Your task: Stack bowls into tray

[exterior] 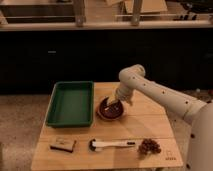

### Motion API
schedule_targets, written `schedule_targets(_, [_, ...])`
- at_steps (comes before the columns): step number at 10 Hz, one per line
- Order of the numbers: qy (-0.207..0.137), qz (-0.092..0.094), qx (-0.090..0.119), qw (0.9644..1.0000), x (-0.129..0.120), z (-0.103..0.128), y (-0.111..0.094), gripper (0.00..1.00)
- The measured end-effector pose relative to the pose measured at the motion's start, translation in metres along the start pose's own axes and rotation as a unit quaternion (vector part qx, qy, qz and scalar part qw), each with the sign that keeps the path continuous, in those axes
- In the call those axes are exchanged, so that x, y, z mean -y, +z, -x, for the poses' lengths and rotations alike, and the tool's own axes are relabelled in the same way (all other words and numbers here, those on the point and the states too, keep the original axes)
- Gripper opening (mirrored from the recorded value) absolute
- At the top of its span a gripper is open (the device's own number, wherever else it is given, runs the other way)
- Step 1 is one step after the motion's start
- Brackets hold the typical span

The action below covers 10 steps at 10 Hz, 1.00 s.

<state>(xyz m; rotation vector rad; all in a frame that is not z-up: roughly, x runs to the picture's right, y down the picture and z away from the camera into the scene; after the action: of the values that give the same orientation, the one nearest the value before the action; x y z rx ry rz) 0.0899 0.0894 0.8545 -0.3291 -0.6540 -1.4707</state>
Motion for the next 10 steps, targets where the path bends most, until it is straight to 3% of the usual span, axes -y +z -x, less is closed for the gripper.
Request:
schedule_targets(6, [0.001,-0.066,-0.005,0.9978,0.000,0.007,0.033,0.80])
schedule_targets(10, [0.005,-0.091,-0.007,0.9958,0.006,0.006,0.050,0.80])
